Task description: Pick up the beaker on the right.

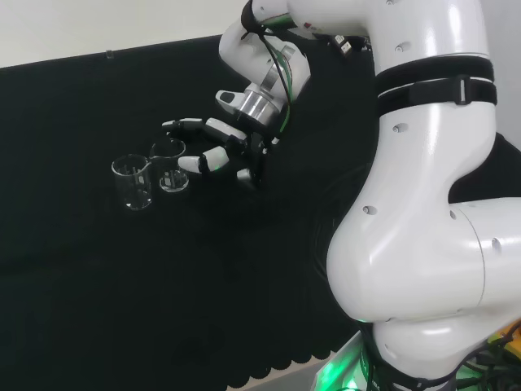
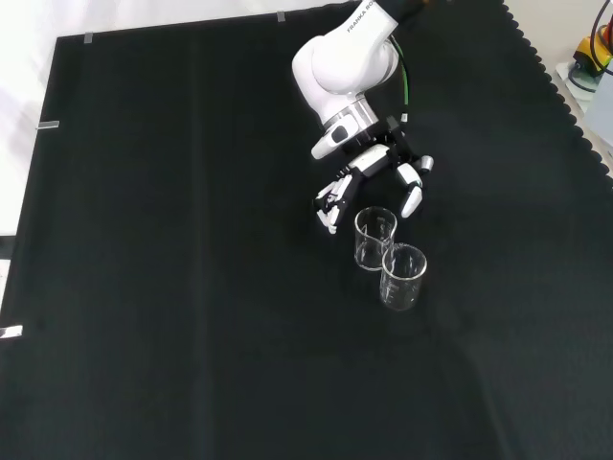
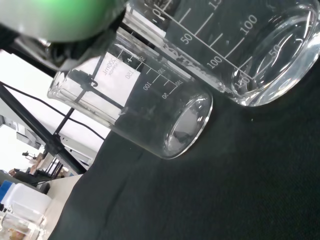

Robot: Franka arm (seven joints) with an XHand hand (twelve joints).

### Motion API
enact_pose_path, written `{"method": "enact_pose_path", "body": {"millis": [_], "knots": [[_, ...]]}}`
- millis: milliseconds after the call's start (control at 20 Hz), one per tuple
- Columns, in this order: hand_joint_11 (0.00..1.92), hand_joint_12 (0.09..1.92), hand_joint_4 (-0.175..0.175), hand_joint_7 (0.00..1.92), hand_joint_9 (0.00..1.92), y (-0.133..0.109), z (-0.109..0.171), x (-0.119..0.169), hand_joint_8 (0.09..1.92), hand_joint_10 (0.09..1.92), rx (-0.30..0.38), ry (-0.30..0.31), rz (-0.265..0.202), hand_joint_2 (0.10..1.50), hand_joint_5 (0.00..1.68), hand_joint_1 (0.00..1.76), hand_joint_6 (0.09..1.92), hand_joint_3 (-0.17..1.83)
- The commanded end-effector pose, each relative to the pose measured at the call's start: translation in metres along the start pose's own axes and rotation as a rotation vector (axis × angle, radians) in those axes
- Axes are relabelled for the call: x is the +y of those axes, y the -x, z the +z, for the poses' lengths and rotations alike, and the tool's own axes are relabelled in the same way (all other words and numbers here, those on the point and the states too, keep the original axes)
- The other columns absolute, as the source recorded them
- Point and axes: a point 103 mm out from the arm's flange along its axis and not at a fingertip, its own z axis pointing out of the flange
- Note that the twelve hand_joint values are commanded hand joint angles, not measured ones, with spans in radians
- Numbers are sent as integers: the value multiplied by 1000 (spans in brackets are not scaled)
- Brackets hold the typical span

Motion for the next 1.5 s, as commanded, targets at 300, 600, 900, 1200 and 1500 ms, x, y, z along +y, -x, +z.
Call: {"method": "enact_pose_path", "body": {"millis": [300,600,900,1200,1500], "knots": [[0,1337,-45,327,422,1,11,11,599,600,9,-61,-9,337,382,888,87,1044],[0,1345,-45,344,435,3,15,16,604,602,15,-102,-19,330,393,891,87,1049],[5,1363,-43,373,474,4,18,17,612,608,11,-121,-24,323,410,902,87,1052],[10,1367,-42,389,493,4,18,16,616,606,3,-117,-19,319,421,912,87,1053],[13,1367,-42,397,499,2,17,17,618,601,-6,-96,-24,317,433,917,87,1053]]}}
